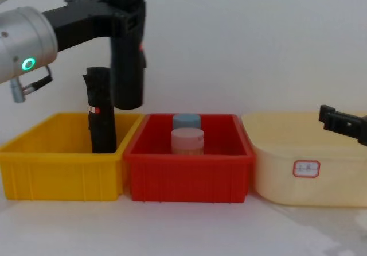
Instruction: Pick up the garbage bag with the one hand and transfer it to the other hand.
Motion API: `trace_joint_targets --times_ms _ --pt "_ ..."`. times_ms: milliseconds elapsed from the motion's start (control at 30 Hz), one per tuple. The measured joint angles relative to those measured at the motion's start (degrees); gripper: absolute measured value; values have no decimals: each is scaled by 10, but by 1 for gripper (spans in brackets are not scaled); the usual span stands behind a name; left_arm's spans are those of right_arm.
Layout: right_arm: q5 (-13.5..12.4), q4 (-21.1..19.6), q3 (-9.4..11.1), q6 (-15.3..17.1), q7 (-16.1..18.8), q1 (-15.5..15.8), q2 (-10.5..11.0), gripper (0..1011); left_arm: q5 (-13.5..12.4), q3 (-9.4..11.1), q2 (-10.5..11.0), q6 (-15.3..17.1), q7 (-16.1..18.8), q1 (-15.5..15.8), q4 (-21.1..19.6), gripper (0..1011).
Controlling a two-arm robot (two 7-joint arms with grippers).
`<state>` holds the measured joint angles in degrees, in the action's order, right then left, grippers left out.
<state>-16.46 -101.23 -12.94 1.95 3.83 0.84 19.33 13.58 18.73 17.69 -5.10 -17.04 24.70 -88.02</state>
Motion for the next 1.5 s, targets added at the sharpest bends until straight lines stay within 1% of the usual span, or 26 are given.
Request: trace_joint_targets --times_ms 100,167,200,300,433,633,667,700,767,833,867,933,967,1100,1267,1500 --pt "0 0 0 0 0 0 0 1000 6 5 -2 0 -13 2 -2 371" --pt "0 0 0 0 0 0 0 1000 16 12 -5 1 -31 4 -4 371" --pt "0 0 0 0 0 0 0 1000 16 12 -5 1 -31 4 -4 371" --pt "0 0 0 0 0 0 0 1000 26 20 -7 3 -46 6 -6 371" --pt "0 0 0 0 0 0 0 1000 47 30 -13 8 -75 10 -6 371" --pt "0 0 0 0 0 0 0 1000 79 39 -20 14 -107 14 -2 371" --pt "0 0 0 0 0 0 0 1000 90 41 -23 16 -116 15 1 371" --pt "0 0 0 0 0 0 0 1000 95 41 -24 18 -121 16 2 371" --pt "0 0 0 0 0 0 0 1000 114 42 -29 21 -134 17 7 371" --pt "0 0 0 0 0 0 0 1000 124 42 -31 23 -141 17 11 371" --pt "0 0 0 0 0 0 0 1000 135 41 -34 25 -147 17 14 371" --pt "0 0 0 0 0 0 0 1000 144 40 -36 27 -152 17 18 371" --pt "0 0 0 0 0 0 0 1000 155 38 -38 28 -157 18 21 371" --pt "0 0 0 0 0 0 0 1000 172 35 -40 30 -166 18 26 371" --pt "0 0 0 0 0 0 0 1000 187 33 -41 30 -173 18 32 371" --pt "0 0 0 0 0 0 0 1000 197 33 -42 29 -178 18 37 371"
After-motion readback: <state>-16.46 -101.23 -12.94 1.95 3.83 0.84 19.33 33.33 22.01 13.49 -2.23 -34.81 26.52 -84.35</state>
